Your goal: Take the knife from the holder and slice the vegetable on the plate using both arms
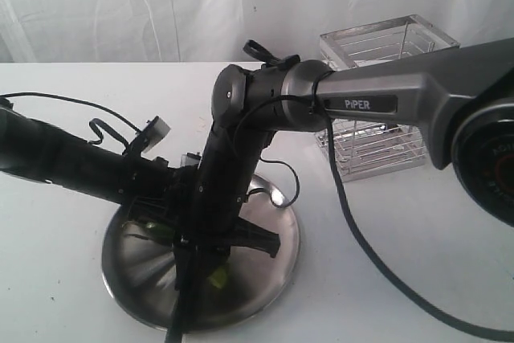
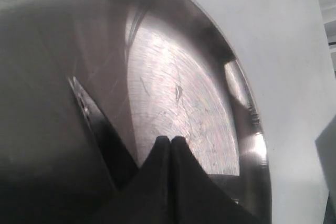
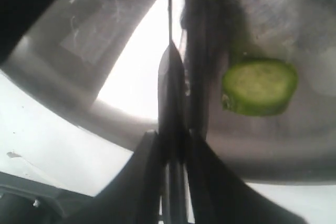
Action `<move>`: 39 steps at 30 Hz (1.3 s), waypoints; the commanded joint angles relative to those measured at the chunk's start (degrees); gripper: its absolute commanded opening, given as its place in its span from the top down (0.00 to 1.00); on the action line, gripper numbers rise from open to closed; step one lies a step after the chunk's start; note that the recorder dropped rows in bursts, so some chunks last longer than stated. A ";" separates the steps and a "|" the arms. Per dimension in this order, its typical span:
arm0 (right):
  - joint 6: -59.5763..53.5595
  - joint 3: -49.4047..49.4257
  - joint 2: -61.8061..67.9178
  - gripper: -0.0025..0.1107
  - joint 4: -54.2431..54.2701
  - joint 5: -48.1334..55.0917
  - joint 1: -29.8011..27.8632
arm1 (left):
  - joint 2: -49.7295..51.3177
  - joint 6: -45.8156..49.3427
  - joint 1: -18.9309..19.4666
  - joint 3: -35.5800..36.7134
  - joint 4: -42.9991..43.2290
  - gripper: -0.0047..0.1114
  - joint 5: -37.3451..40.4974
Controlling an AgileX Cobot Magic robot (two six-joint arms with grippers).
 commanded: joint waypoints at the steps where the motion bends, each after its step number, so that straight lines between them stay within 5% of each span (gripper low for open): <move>1: -3.01 0.07 -0.76 0.98 3.67 3.29 1.46 | 1.36 -3.56 -0.10 0.81 5.05 0.96 -5.53; 18: -1.67 0.07 1.20 0.98 2.87 2.53 1.20 | 1.36 -4.25 -0.10 0.81 5.29 0.96 -2.72; 31: -1.05 0.16 1.20 0.98 1.73 1.39 6.33 | 1.36 -15.66 0.02 0.81 18.73 0.96 -5.37; 39: -1.05 0.16 1.20 0.98 -0.18 2.46 9.86 | 1.26 -16.34 0.02 0.81 17.57 0.96 -5.50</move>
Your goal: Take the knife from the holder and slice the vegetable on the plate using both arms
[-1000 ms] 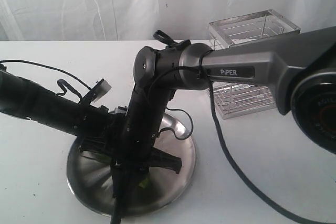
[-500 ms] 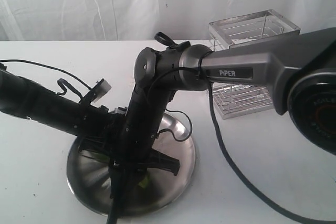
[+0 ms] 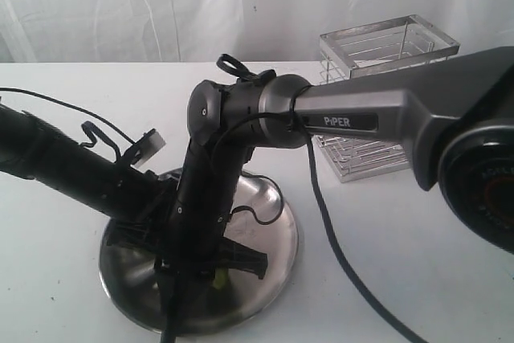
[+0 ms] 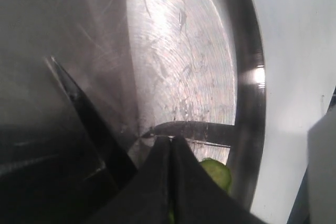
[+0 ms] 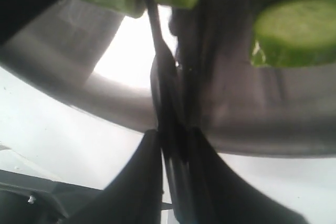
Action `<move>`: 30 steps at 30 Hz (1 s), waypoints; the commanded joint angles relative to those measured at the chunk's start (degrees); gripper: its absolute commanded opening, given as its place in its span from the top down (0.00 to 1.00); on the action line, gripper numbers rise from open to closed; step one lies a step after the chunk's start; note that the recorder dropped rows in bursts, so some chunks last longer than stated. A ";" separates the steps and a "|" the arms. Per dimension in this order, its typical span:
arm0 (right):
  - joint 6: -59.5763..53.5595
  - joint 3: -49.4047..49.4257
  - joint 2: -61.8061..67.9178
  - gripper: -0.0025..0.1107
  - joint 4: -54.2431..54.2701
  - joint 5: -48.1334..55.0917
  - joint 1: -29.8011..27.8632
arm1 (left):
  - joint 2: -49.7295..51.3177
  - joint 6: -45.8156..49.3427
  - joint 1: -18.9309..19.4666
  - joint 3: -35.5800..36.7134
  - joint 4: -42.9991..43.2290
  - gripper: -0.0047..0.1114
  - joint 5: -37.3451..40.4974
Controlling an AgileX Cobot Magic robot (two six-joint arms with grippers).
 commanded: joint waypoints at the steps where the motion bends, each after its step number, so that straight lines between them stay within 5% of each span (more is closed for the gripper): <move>1: -5.42 0.16 0.24 0.98 0.55 1.70 5.48 | 2.37 -3.43 -0.76 0.93 3.22 0.96 -9.65; 12: -4.88 0.16 0.24 0.98 -0.06 -0.04 5.48 | -2.03 -2.24 0.10 -1.00 1.29 0.96 -7.27; 22: -4.18 0.16 0.24 0.98 -0.45 0.11 3.83 | -5.07 -4.23 8.69 -2.09 2.36 0.96 -3.96; 30: -3.93 0.16 -0.39 0.98 -0.67 -0.21 3.83 | -5.07 2.14 12.98 -2.09 -9.91 0.96 3.98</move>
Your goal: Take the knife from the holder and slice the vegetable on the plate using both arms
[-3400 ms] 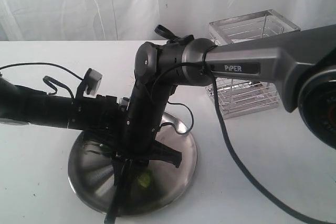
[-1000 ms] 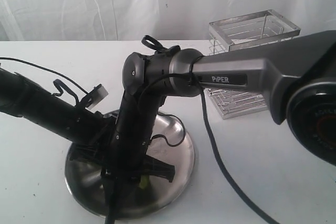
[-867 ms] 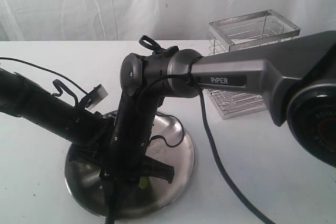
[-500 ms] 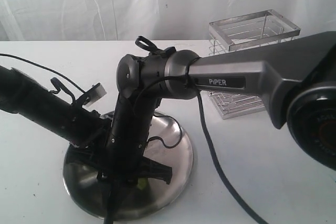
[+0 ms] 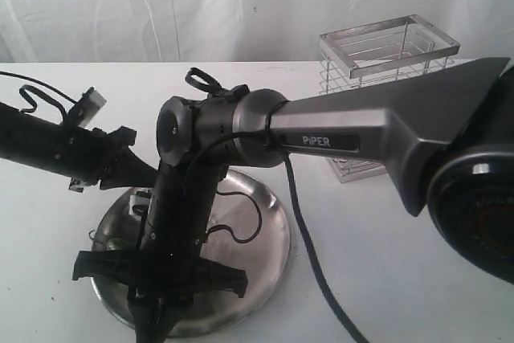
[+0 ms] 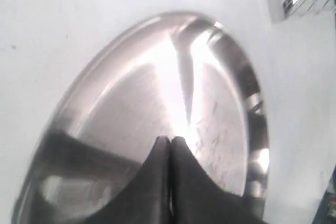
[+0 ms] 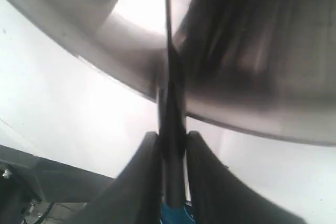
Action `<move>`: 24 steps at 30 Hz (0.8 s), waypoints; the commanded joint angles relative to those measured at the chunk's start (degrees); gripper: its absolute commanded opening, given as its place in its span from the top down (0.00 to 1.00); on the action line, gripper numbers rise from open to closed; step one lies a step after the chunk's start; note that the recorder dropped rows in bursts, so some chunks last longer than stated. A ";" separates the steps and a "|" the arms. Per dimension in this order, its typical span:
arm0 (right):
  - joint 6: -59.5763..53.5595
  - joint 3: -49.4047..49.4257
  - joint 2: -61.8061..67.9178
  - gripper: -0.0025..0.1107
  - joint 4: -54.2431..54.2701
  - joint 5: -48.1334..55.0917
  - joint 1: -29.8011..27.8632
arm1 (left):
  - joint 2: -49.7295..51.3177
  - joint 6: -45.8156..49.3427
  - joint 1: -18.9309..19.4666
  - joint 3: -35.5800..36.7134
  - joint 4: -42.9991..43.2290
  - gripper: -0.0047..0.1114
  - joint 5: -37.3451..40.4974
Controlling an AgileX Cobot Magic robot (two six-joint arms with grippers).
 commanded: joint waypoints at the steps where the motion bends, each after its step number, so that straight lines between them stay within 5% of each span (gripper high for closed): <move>1: -0.85 0.38 -0.17 0.98 -1.13 0.04 0.24 | -0.39 3.92 1.72 -0.05 -8.10 0.96 5.44; 12: -2.84 0.27 -6.06 0.98 -1.76 0.86 -5.16 | -2.21 7.04 7.40 -0.05 -12.81 0.96 7.70; 17: -12.69 0.59 -9.90 0.98 -4.05 3.03 -12.24 | -5.57 7.92 11.01 0.07 -12.53 0.96 10.39; 24: -27.13 0.75 -5.14 0.98 -0.08 3.03 -22.50 | -7.03 9.19 11.12 0.07 -11.96 0.96 16.89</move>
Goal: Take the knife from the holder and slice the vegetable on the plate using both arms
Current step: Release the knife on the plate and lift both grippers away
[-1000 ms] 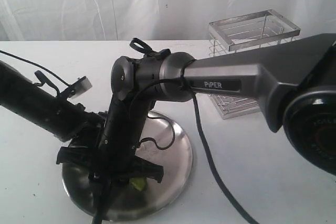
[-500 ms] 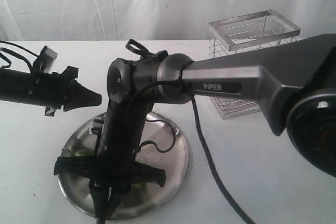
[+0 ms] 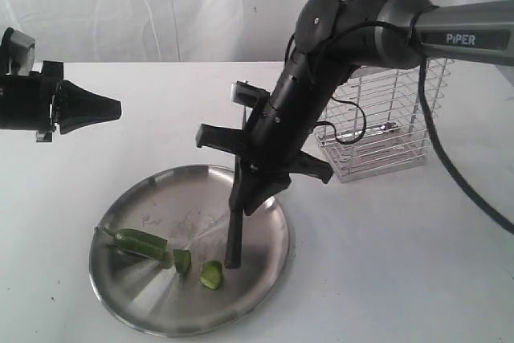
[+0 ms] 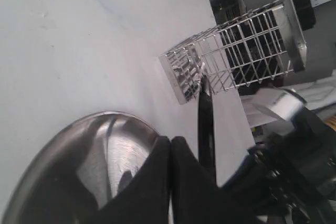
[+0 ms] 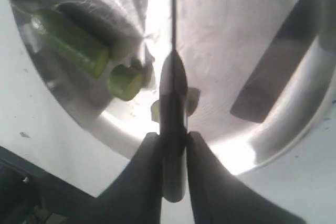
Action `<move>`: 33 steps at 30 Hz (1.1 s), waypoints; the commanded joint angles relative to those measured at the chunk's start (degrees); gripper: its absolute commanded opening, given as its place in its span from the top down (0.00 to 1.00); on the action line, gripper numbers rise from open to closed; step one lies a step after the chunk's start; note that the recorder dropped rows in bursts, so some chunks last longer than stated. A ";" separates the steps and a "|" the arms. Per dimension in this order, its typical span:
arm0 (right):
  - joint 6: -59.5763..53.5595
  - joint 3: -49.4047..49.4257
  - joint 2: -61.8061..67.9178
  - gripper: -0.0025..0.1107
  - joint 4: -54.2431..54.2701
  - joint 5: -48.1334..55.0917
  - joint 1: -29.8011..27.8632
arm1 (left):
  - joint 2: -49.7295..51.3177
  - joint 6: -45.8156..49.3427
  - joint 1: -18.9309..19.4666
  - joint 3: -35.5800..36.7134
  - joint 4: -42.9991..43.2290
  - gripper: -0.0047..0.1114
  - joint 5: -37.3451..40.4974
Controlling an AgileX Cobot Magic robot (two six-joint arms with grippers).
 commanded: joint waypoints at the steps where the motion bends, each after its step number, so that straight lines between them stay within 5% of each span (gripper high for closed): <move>1: -8.81 0.52 3.43 0.98 -0.77 0.36 -1.44 | -0.90 0.07 0.14 0.07 -0.30 0.96 4.83; 7: -14.19 0.52 6.83 0.93 -1.07 0.36 -1.44 | -0.90 0.07 0.14 0.07 -0.30 0.96 7.17; 15: -14.56 0.52 4.58 0.53 -5.11 0.36 -1.44 | -1.19 0.18 0.14 0.07 -4.00 0.96 13.16; 21: -12.95 1.81 -6.58 0.53 -11.60 0.36 -1.44 | -8.30 -1.47 0.14 0.07 -9.75 0.96 7.80; 23: -14.53 3.03 -12.13 0.61 -13.64 0.36 -1.44 | -13.61 -6.87 0.14 0.07 -3.78 0.96 -1.84; 27: -9.04 7.66 -22.03 0.95 -31.93 -0.61 -2.04 | -25.78 -24.23 0.14 2.98 10.83 0.96 -23.90; 28: -6.32 9.10 -24.44 0.97 -35.66 -4.09 -3.10 | -29.28 -29.21 0.14 4.51 14.04 0.96 -29.19; 31: -3.84 14.60 -33.61 0.98 -36.49 -16.30 -14.85 | -42.49 -44.56 0.14 12.67 33.59 0.96 -43.26; 33: -3.84 19.02 -37.47 0.98 -35.44 -20.84 -25.56 | -47.24 -50.55 0.14 18.07 50.99 0.96 -40.60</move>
